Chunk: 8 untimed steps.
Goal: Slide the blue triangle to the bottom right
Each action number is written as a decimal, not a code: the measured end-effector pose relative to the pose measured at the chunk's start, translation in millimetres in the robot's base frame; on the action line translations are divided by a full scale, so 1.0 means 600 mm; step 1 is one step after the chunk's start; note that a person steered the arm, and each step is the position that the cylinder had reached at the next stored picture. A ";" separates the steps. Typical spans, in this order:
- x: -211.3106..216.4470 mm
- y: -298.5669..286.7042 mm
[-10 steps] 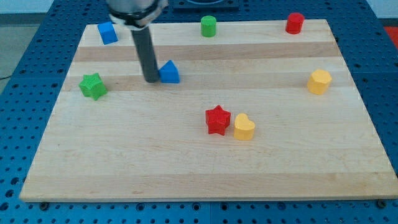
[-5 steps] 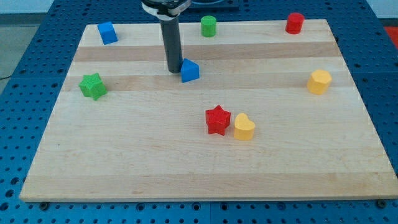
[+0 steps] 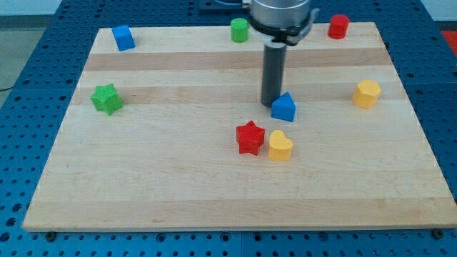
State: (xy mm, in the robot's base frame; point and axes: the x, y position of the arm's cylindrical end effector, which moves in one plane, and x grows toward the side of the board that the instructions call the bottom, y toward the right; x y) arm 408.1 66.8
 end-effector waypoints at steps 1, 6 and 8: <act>0.015 0.033; 0.163 0.161; 0.215 0.183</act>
State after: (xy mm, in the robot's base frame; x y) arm 536.8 176.3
